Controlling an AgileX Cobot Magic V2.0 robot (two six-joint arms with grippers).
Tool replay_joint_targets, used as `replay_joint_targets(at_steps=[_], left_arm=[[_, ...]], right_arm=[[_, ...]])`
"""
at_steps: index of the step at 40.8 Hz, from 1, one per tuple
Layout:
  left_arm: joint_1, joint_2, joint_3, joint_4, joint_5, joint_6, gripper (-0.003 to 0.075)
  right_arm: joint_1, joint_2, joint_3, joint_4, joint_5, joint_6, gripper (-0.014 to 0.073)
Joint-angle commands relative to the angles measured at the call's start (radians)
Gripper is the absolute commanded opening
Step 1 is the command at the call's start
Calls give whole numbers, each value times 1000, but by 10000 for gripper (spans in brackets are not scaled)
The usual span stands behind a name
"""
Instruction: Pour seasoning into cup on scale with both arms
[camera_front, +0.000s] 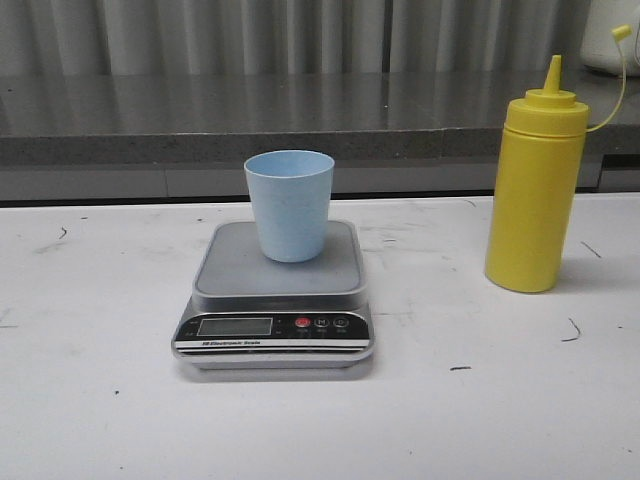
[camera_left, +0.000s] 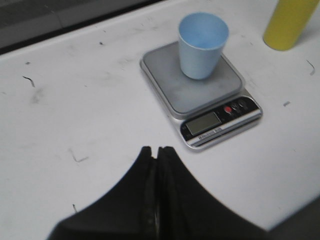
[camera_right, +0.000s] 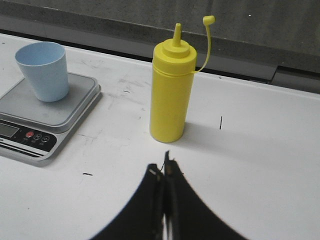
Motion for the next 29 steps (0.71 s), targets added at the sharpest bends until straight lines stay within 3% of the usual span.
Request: replay_joint_targets(at_steps=[1, 16, 29], left_arm=[[63, -93, 23, 7, -120, -4, -20], [370, -541, 461, -33, -515, -4, -20], [412, -704, 774, -54, -767, -4, -20]], right_arm=[[2, 6, -39, -13, -71, -5, -122], [2, 6, -39, -13, -71, -5, -122], [2, 6, -39, -13, -71, -5, -122]])
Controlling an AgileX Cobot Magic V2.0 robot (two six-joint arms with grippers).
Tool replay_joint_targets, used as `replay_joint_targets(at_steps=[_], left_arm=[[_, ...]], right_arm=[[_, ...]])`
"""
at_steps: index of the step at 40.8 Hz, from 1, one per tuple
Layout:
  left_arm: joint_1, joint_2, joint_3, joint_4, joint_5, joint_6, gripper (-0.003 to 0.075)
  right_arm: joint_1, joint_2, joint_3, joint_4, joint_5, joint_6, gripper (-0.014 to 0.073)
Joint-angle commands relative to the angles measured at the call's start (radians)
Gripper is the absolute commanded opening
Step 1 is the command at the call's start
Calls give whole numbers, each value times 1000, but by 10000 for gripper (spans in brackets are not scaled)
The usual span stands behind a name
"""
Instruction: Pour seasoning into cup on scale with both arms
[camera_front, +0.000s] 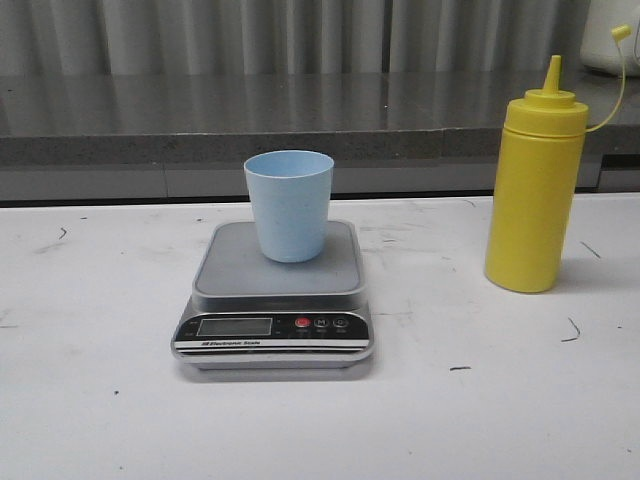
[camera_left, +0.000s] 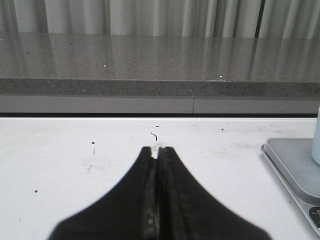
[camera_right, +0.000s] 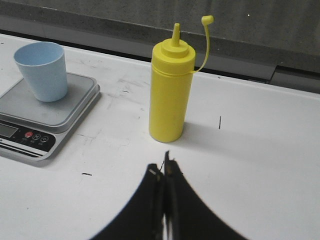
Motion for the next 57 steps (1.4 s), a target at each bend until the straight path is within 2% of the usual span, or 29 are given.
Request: replay_joint_targets(at_steps=[1, 16, 57], left_arm=[[2, -21, 25, -29, -168, -4, -20], [32, -30, 36, -39, -161, -4, -20], [32, -30, 36, -39, -161, -4, -20]], right_arm=[[2, 6, -39, -13, -71, -5, -122], [2, 6, -39, -13, -71, -5, -122], [2, 6, -39, -13, -71, -5, -122]])
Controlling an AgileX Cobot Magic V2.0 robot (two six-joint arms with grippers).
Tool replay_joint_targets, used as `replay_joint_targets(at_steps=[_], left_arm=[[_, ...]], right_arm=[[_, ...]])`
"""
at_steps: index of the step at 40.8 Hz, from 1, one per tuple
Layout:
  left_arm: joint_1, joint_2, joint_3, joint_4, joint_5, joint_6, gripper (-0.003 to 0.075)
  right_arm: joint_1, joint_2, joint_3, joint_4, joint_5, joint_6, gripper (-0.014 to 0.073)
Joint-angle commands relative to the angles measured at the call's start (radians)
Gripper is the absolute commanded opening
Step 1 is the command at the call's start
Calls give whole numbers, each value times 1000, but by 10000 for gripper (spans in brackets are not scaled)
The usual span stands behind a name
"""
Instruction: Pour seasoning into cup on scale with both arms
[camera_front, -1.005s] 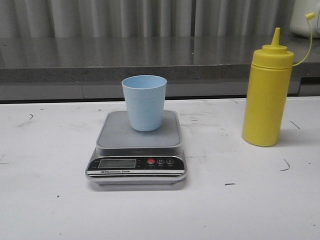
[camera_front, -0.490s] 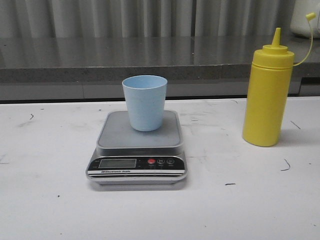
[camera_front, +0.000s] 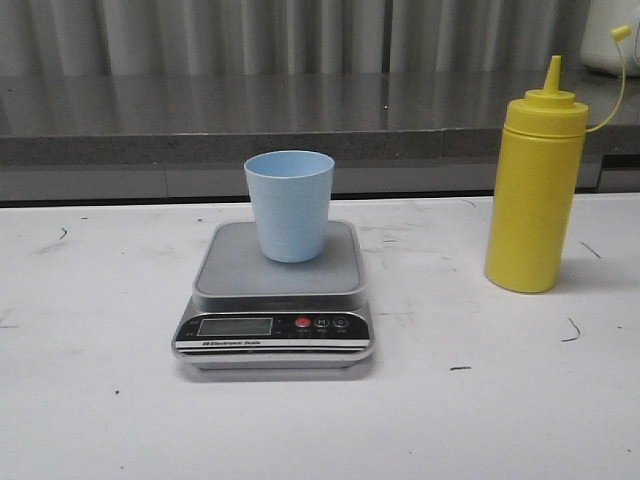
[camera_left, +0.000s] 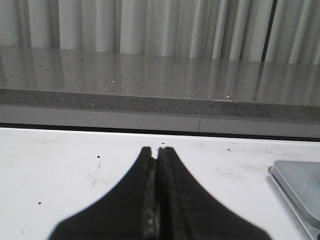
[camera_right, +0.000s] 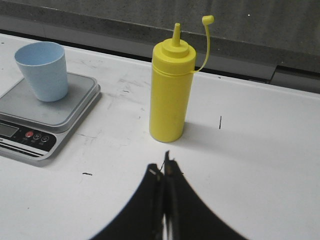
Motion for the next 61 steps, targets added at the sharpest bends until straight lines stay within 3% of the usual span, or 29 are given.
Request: replay_joint_targets(at_steps=[1, 5, 14, 21, 61], left_arm=[[1, -23, 16, -9, -85, -4, -20], [1, -23, 16, -9, -85, -4, -20], [1, -23, 16, -9, -85, -4, -20], [1, -23, 16, -9, -85, -4, -20], [1, -21, 16, -9, -85, -4, -20]], right_arm=[[2, 6, -39, -13, -71, -5, -122], [-23, -36, 6, -39, -122, -7, -122], [-164, -201, 280, 23, -496, -3, -122], [-207, -272, 437, 26, -663, -3, -122], [-230, -273, 439, 41, -621, -3, -122]])
